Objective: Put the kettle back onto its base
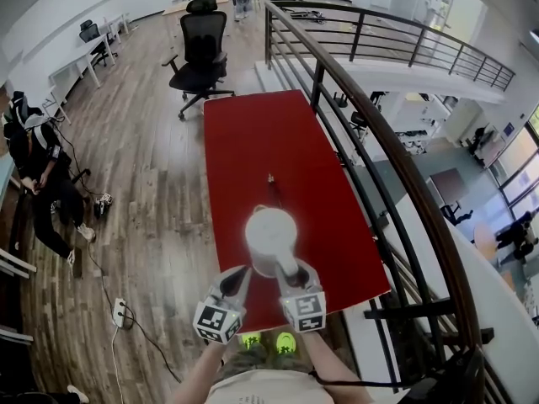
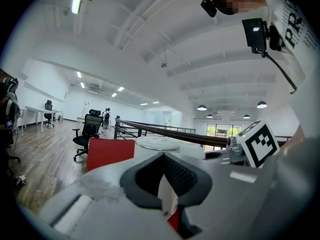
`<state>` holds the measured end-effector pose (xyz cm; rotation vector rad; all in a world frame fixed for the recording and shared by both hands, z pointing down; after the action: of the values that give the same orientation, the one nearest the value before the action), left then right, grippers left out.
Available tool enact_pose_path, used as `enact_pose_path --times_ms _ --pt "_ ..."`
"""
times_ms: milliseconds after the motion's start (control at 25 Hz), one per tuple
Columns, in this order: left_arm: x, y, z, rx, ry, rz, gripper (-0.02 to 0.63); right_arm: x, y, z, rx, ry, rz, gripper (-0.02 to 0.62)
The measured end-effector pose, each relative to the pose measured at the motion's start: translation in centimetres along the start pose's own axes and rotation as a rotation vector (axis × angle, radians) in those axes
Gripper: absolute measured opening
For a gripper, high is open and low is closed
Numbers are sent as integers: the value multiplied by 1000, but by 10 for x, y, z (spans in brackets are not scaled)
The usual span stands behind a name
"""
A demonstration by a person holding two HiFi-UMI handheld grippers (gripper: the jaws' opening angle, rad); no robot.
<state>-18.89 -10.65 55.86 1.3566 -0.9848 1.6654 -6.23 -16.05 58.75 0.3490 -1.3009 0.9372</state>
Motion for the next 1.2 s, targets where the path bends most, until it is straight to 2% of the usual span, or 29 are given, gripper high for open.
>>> enact_pose_path --times_ms 400,840,1000,1080,1200 --pt "4 -4 6 8 2 -8 -8 2 -3 -1 -42 8 -28 127" --pt "0 -10 9 7 2 -8 -8 0 -25 -6 -196 36 -79 127" --pt "2 -11 10 0 3 -7 -8 4 -25 -8 -276 75 -133 127" --pt "0 -12 11 -6 4 -10 -8 7 -28 -8 -293 105 -151 129" --pt "-2 -14 15 -15 8 -13 -8 7 -33 -11 -292 99 -138 127"
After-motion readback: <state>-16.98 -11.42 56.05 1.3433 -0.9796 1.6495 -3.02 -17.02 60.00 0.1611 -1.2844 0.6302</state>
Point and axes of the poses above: the fingertips, and each gripper's own axes: z forward along the fingers, y to its left, x out of its underside, the point moved 5 cm from there along -z, backward along the fingers, and after that the axes turned 13 degrees about z, right-handed, at the moved point
